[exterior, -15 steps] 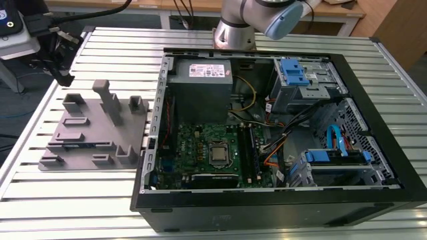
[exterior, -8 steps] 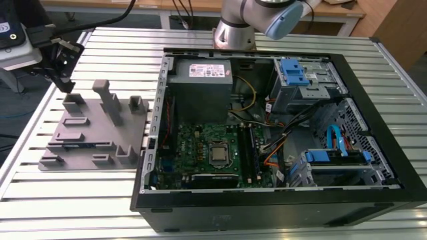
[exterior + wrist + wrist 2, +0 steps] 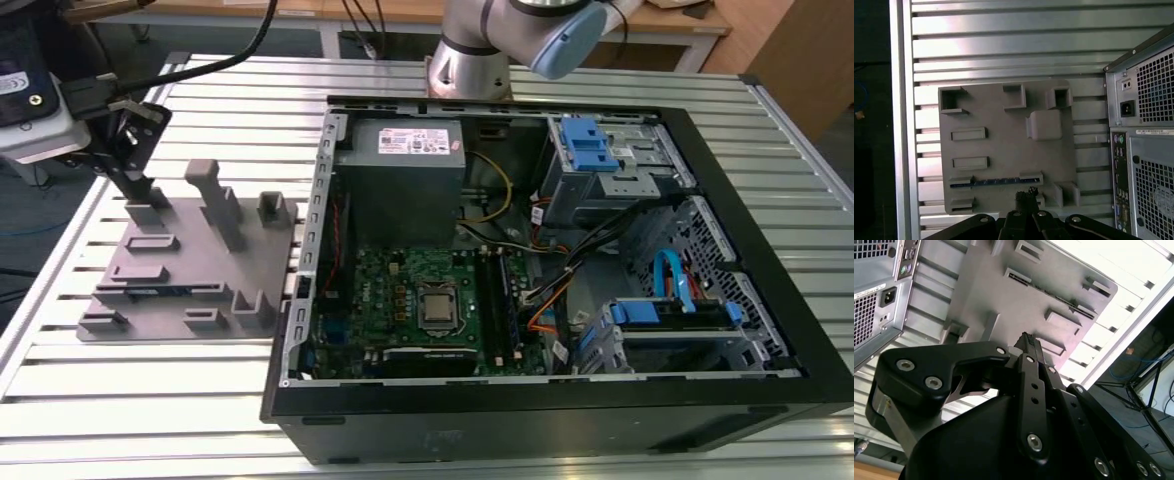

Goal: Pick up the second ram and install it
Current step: 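Reach for the second ram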

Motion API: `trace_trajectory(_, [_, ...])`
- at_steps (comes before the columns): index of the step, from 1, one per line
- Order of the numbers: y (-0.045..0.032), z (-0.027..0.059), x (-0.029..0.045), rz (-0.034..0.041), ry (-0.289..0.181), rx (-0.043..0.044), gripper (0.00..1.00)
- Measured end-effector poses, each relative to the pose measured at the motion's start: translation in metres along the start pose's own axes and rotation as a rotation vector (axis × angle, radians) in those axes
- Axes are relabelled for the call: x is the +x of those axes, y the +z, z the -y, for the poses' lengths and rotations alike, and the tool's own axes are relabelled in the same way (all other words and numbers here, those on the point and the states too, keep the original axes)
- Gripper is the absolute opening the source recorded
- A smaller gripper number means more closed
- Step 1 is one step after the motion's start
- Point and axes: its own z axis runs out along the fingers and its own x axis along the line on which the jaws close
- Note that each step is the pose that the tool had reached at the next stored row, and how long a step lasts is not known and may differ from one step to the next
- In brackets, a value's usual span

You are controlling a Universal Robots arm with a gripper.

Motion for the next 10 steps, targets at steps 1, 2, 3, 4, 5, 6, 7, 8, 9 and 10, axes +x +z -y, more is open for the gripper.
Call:
trace_trajectory(1, [0.0013, 0.0006, 0.0001, 0.0000, 0.000, 0.0000, 0.11])
trace_trajectory(2, [0.0026, 0.0012, 0.0001, 0.0000, 0.000, 0.0000, 0.11])
trace_trajectory(3, [0.0039, 0.0017, 0.0002, 0.0000, 0.000, -0.0001, 0.11])
trace_trajectory(4, [0.0051, 0.0023, 0.0003, 0.0000, 0.000, 0.0000, 0.11])
trace_trajectory(5, [0.0063, 0.0027, 0.0003, 0.0000, 0.000, 0.0000, 0.11])
trace_trajectory(6, [0.0074, 0.0032, 0.0004, -0.0001, 0.000, 0.0001, 0.11])
trace_trajectory(7, [0.0086, 0.0037, 0.0004, -0.0001, 0.000, 0.0000, 0.11])
trace_trajectory(8, [0.0097, 0.0043, 0.0005, 0.0000, 0.000, 0.0001, 0.11])
trace_trajectory(9, [0.0110, 0.0049, 0.0006, -0.0001, 0.000, 0.0000, 0.11])
trace_trajectory(10, [0.0122, 0.0055, 0.0007, 0.0000, 0.000, 0.0000, 0.11])
